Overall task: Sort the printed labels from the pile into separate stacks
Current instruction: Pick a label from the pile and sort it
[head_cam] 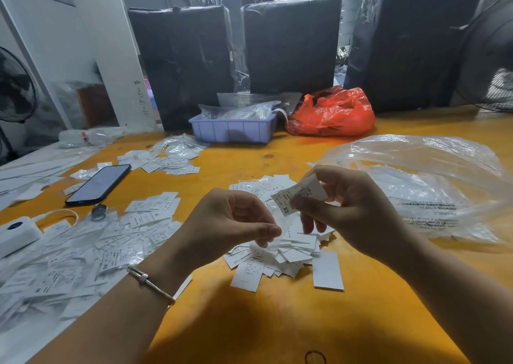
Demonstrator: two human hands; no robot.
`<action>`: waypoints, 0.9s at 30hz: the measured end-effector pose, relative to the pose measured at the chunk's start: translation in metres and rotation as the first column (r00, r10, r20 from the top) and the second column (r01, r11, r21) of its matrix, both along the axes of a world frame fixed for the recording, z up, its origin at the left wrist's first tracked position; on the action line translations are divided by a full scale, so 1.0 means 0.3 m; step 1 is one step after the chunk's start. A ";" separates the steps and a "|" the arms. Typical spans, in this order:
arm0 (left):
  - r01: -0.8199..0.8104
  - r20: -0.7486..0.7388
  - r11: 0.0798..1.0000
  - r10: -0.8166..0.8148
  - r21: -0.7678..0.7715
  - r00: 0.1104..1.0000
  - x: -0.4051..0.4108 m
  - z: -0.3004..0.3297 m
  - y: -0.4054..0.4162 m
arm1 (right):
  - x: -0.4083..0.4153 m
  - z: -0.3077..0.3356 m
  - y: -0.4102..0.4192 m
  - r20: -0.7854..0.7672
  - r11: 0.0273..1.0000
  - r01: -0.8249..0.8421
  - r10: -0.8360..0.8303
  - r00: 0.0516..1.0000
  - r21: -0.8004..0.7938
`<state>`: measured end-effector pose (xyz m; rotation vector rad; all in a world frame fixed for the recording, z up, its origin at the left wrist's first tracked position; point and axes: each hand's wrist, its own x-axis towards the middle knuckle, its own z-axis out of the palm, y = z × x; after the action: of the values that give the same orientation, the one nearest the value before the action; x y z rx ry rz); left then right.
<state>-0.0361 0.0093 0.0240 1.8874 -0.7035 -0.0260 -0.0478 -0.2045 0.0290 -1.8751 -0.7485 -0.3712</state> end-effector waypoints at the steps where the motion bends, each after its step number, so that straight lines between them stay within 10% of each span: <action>1: -0.002 -0.002 1.000 0.002 -0.004 1.000 0.000 0.000 0.000 | 0.003 -0.002 -0.001 -0.008 1.000 -0.003 0.003 1.000 0.000; 27: -0.015 -0.090 0.999 0.018 0.035 0.996 -0.003 -0.007 -0.009 | 0.007 -0.017 -0.007 -0.321 0.998 -0.031 0.012 0.947 -0.054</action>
<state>-0.0371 0.0066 0.0218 1.9127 -0.6295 -0.1124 -0.0459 -0.2066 0.0240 -1.9194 -0.5620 -0.0262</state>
